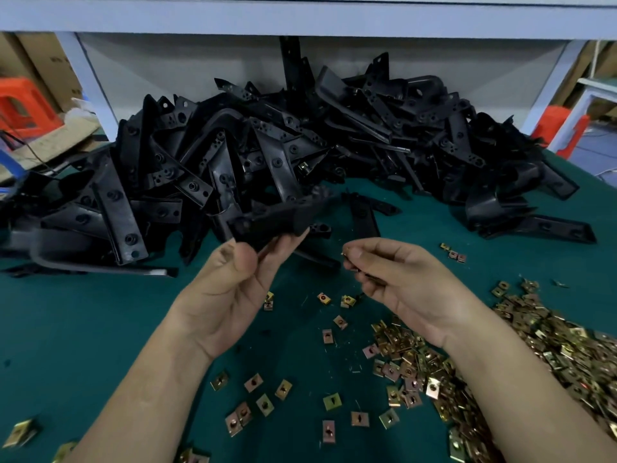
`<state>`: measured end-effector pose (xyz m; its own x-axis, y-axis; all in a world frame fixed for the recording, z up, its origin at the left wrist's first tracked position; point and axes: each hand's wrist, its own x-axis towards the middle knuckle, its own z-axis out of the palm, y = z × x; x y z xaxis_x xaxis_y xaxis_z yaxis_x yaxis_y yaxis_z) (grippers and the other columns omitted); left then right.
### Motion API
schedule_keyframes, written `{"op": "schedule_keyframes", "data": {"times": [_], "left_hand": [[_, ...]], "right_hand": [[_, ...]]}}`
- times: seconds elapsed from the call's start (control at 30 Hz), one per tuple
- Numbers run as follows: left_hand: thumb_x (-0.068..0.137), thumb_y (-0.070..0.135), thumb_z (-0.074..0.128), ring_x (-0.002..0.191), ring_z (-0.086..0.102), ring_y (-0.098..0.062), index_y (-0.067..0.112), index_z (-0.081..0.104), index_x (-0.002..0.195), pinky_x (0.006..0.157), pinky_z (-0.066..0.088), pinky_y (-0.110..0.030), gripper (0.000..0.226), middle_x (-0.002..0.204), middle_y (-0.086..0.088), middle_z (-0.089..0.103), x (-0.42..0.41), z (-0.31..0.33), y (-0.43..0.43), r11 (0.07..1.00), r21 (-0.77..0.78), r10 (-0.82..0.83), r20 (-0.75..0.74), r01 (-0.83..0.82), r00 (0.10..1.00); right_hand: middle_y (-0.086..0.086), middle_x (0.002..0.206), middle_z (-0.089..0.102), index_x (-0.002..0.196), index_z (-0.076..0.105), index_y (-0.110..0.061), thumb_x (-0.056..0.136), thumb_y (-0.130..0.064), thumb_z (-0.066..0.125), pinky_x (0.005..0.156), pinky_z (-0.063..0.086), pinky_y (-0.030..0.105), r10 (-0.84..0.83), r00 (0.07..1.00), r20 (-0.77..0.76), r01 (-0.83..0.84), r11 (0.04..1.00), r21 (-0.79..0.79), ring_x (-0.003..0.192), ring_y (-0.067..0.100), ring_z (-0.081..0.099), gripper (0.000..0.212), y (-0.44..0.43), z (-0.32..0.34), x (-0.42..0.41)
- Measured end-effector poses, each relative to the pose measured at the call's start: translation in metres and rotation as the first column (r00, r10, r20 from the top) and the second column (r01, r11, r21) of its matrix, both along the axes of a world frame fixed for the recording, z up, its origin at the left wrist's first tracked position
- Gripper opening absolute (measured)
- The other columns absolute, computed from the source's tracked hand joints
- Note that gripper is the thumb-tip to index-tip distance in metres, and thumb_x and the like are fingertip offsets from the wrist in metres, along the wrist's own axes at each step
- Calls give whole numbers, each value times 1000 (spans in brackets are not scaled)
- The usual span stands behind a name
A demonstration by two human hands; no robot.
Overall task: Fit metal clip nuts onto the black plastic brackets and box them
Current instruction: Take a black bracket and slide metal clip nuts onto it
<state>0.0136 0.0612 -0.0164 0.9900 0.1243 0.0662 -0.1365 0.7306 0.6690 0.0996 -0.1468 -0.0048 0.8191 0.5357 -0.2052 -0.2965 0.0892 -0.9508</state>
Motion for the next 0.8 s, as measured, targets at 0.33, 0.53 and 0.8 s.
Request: {"op": "schedule_keyframes", "data": {"times": [0.33, 0.53, 0.8], "left_hand": [[73, -3, 72, 106, 72, -21, 3, 60, 137, 79, 59, -26, 66, 119, -12, 72, 5, -6, -12, 997, 8, 83, -122, -82, 989], [88, 8, 61, 112, 70, -28, 18, 54, 89, 91, 59, -45, 13, 113, -10, 71, 3, -8, -19, 997, 77, -15, -126, 25, 992], [77, 14, 80, 105, 69, -27, 20, 42, 71, 82, 60, -36, 39, 103, -14, 61, 2, -10, -24, 982, 190, 21, -115, 1, 993]], "right_hand": [[2, 88, 73, 95, 80, -17, 72, -24, 76, 68, 52, 17, 122, 991, 49, -123, 992, 2, 72, 6, 60, 24, 0, 1, -3], [6, 95, 70, 100, 80, -17, 72, -26, 77, 76, 54, 19, 161, 983, 87, -162, 987, 7, 79, 9, 60, 30, 1, 2, -5], [-2, 88, 72, 89, 79, -22, 73, -27, 77, 74, 53, 18, 135, 984, 114, -137, 990, 11, 78, 7, 61, 17, 4, 3, -7]]}}
